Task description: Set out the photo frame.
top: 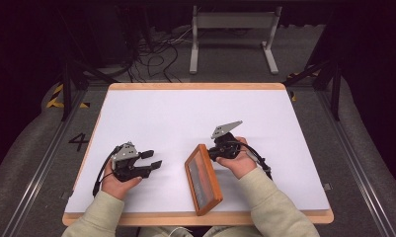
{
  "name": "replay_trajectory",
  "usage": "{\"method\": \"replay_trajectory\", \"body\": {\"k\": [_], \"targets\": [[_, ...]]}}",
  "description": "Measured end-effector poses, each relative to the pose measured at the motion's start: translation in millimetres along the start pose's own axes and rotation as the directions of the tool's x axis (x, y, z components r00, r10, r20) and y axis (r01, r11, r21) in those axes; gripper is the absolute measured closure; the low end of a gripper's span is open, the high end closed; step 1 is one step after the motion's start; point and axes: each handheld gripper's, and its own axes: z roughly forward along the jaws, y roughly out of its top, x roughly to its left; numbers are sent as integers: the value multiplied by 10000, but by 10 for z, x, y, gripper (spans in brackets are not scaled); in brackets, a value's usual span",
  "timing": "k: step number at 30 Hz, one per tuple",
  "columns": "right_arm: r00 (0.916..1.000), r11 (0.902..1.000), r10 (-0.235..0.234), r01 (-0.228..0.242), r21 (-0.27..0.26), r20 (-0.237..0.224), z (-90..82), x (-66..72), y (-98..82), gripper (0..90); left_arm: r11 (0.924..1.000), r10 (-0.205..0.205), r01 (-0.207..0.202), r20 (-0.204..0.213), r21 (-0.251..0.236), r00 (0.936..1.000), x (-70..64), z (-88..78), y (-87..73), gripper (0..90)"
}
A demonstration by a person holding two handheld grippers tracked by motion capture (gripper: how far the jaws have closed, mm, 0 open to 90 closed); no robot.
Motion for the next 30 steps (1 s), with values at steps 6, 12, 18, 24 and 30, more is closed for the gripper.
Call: {"method": "replay_trajectory", "body": {"k": [6, 12, 18, 24, 30], "targets": [[9930, 9996, -165, 136, 251, 1173, -190, 71, 22, 832, 10000, -28, 28, -21, -24, 10000, 10, 7, 6, 460], [9799, 9989, -176, 85, 464, 1986, -469, 168, 75, 741, 10000, -95, 95, -129, 20, 9999, 7, 0, 14, 455], [9747, 9989, -20, -87, 465, 2236, -740, 296, 131, 645, 9999, -110, 111, -167, 107, 9998, -11, -9, 11, 453], [9759, 9955, 416, -586, 738, 2143, -866, 427, 183, 463, 9999, -121, 123, -181, 118, 9998, -6, -9, 9, 449], [9768, 9907, 613, -846, 1069, 2050, -906, 556, 263, 286, 9999, -64, 66, -181, 115, 9998, -4, -1, 16, 445]]}}
